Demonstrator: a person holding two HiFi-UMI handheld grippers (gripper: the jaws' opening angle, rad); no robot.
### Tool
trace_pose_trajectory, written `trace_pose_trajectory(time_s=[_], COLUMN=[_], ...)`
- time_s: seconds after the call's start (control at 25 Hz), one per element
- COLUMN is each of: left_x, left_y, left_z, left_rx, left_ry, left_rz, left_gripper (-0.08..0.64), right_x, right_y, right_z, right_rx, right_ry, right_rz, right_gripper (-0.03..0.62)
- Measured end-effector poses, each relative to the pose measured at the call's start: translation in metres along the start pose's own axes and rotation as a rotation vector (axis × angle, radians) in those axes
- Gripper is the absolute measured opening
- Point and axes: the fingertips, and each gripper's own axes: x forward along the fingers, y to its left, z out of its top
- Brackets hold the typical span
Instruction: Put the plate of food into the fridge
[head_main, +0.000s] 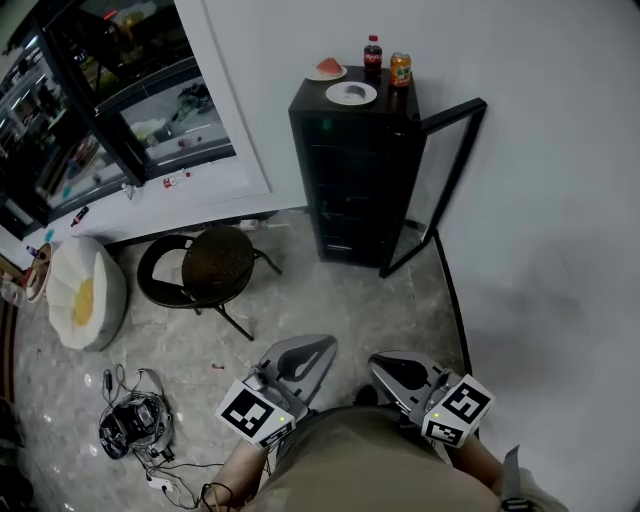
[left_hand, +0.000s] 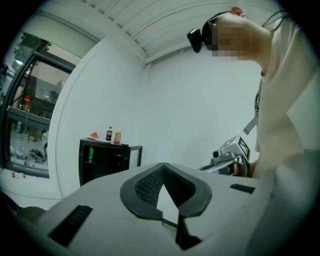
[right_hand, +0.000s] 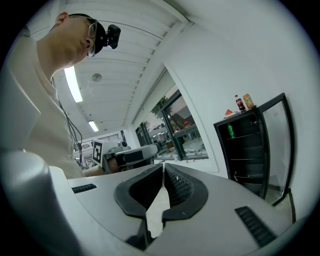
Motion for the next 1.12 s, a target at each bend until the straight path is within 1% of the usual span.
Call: trace_pose_trajectory(time_s=[0.2, 0.36, 0.56, 0.68, 0.8, 1.12], left_x=[0.030, 0.044, 0.048, 0.048, 0.050, 0.060], left_y=[-0.005, -0.007, -0.003, 0.002, 0.008, 0.033], left_z=[0.001, 0.004, 0.001, -0.005, -0.009, -0.006], left_rx=[0.027, 0.040, 0.012, 0.001, -0.003, -0.015], left_ry=[0.012, 0.023, 0.054, 0.059, 0.056, 0.030], left_rz=[0.006, 0.022, 0.056, 0.063, 0.056, 0.016], left_gripper=[0.010, 0.009, 0.010, 0.011, 0.011, 0.011], right_x=[-0.013, -0.020, -0.016, -0.012, -0.009, 0.009], right_y=[-0.024, -0.037, -0.042, -0.045, -0.051, -0.066], right_z=[0.006, 0.011, 0.011, 0.008, 0.008, 0.010], right_rx=[-0.004, 0.001, 0.004, 0.002, 0.006, 0.004], right_ry=[-0.017, -0.026, -0.002, 0.019, 0.032, 0.052], right_rz=[0.009, 0.025, 0.059, 0.069, 0.060, 0.007], right_gripper=[0.026, 0.026, 0.026, 0.026, 0.026, 0.026])
